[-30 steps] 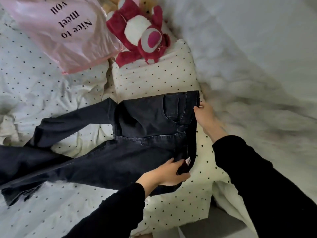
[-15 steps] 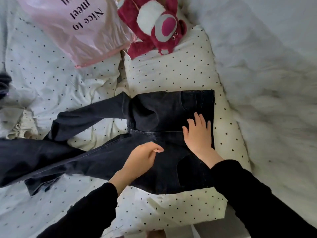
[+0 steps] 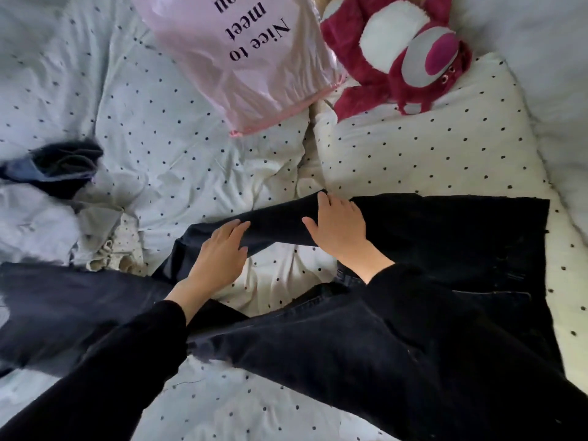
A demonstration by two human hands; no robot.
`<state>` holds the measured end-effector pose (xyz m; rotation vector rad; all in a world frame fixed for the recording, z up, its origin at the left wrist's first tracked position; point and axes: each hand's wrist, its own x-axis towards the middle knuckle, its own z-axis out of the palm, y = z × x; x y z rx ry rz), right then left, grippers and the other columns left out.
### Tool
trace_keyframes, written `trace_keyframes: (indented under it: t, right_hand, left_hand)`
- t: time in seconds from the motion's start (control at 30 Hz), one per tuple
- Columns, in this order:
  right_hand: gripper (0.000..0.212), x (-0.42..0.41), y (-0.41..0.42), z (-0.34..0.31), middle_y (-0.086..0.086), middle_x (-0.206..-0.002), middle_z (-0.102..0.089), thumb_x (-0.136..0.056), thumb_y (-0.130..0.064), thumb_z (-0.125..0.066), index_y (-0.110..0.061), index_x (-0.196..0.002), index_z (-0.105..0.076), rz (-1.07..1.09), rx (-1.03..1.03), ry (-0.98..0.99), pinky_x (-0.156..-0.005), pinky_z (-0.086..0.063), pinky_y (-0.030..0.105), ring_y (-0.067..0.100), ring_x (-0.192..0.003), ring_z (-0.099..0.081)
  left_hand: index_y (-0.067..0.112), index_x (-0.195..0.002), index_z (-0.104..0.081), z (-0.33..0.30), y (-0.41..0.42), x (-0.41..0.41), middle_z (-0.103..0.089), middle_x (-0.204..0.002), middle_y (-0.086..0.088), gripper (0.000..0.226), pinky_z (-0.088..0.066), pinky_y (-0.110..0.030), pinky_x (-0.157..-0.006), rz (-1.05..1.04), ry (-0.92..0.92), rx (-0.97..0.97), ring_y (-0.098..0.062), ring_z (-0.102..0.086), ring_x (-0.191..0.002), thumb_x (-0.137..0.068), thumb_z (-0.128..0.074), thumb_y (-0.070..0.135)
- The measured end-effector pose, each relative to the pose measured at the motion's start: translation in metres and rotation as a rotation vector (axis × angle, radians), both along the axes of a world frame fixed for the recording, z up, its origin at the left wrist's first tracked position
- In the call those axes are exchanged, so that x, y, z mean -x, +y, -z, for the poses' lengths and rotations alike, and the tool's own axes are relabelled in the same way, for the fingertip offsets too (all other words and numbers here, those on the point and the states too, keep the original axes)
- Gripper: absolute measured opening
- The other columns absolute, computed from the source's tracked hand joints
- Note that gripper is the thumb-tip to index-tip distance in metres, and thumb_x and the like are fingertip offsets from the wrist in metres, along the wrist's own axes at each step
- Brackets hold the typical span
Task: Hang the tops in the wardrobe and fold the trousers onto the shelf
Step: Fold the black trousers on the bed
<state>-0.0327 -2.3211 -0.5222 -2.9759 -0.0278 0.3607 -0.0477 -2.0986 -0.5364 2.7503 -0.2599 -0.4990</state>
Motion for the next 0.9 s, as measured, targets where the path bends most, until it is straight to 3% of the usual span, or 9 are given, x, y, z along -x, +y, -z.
trace_keyframes:
  t: [0.17,0.27,0.37,0.47,0.6,0.67,0.73,0.8,0.9]
  right_hand:
    - [0.066,-0.024,0.014,0.025,0.010,-0.150,-0.027,-0.096,-0.041,-0.047,-0.010,-0.147,-0.018,0.044,0.088,0.083,-0.102,-0.032,0.047,0.031,-0.134,-0.031]
    - [0.064,-0.020,0.017,0.022,0.011,-0.141,-0.035,-0.092,-0.036,-0.054,-0.012,-0.144,-0.024,0.051,0.165,0.025,-0.100,-0.030,0.044,0.031,-0.125,-0.038]
    - [0.055,-0.009,0.022,0.010,0.012,-0.126,-0.047,-0.086,-0.034,-0.063,-0.016,-0.134,-0.043,-0.015,0.274,0.007,-0.093,-0.032,0.042,0.030,-0.111,-0.047]
    - [0.029,0.011,0.031,-0.004,0.010,-0.117,-0.055,-0.075,-0.031,-0.073,-0.021,-0.101,-0.068,-0.053,0.346,-0.021,-0.092,-0.033,0.046,0.029,-0.106,-0.051]
    - [0.042,0.042,0.031,-0.011,0.009,-0.137,-0.044,-0.089,-0.044,-0.045,-0.014,-0.110,-0.066,-0.196,0.351,0.138,-0.111,-0.009,0.058,0.027,-0.132,-0.031]
    - [0.056,0.045,0.034,-0.013,0.008,-0.145,-0.039,-0.092,-0.054,-0.035,-0.012,-0.112,-0.067,-0.257,0.363,0.210,-0.114,-0.002,0.056,0.024,-0.140,-0.022]
    - [0.068,0.035,0.040,-0.015,0.009,-0.140,-0.046,-0.094,-0.059,-0.024,-0.009,-0.104,-0.070,-0.201,0.289,0.290,-0.113,-0.015,0.048,0.024,-0.137,-0.031]
    - [0.066,0.020,0.047,-0.016,0.009,-0.107,-0.061,-0.096,-0.057,-0.022,-0.008,-0.089,-0.065,-0.140,0.256,0.273,-0.097,-0.036,0.038,0.026,-0.114,-0.052]
    - [0.045,0.006,0.055,-0.006,0.005,-0.095,-0.061,-0.098,-0.048,-0.035,-0.008,-0.097,-0.056,-0.192,0.351,0.249,-0.089,-0.038,0.037,0.025,-0.100,-0.058]
  left_hand:
    - [0.013,-0.148,-0.020,0.038,0.048,-0.042,-0.019,-0.154,-0.008,0.077,-0.015,-0.045,-0.112,0.023,0.034,-0.151,-0.030,-0.025,-0.138,-0.085,-0.064,0.026]
    - [0.018,-0.141,-0.033,0.043,0.067,-0.048,-0.042,-0.138,-0.009,0.068,-0.026,-0.047,-0.108,0.023,0.079,-0.305,-0.033,-0.043,-0.124,-0.083,-0.065,0.030]
    - [0.021,-0.129,-0.046,0.023,0.079,-0.030,-0.055,-0.124,-0.003,0.046,-0.043,-0.038,-0.086,0.059,0.124,-0.238,-0.030,-0.055,-0.110,-0.085,-0.061,0.024]
    - [0.016,-0.126,-0.050,0.013,0.082,0.019,-0.056,-0.114,-0.005,0.043,-0.049,-0.041,-0.078,0.267,0.035,-0.251,-0.029,-0.059,-0.103,-0.085,-0.059,0.020]
    - [0.019,-0.143,-0.031,0.013,0.077,0.056,-0.046,-0.129,-0.002,0.053,-0.045,-0.037,-0.083,0.418,0.288,-0.320,-0.022,-0.048,-0.119,-0.094,-0.048,0.032]
    - [0.021,-0.135,-0.044,0.015,0.078,0.046,-0.050,-0.123,-0.001,0.039,-0.044,-0.035,-0.080,0.486,0.238,-0.318,-0.022,-0.051,-0.114,-0.098,-0.041,0.032]
    - [0.019,-0.114,-0.063,0.020,0.081,0.024,-0.060,-0.106,-0.003,0.028,-0.049,-0.036,-0.071,0.532,-0.030,-0.243,-0.026,-0.060,-0.096,-0.089,-0.053,0.014]
    - [0.013,-0.112,-0.066,0.029,0.086,-0.001,-0.064,-0.103,-0.009,0.043,-0.050,-0.038,-0.067,0.481,-0.184,-0.199,-0.031,-0.062,-0.089,-0.071,-0.068,0.001]
    - [0.015,-0.142,-0.035,0.040,0.086,-0.028,-0.041,-0.141,-0.010,0.061,-0.041,-0.041,-0.094,0.421,-0.077,-0.235,-0.031,-0.045,-0.122,-0.086,-0.060,0.010]
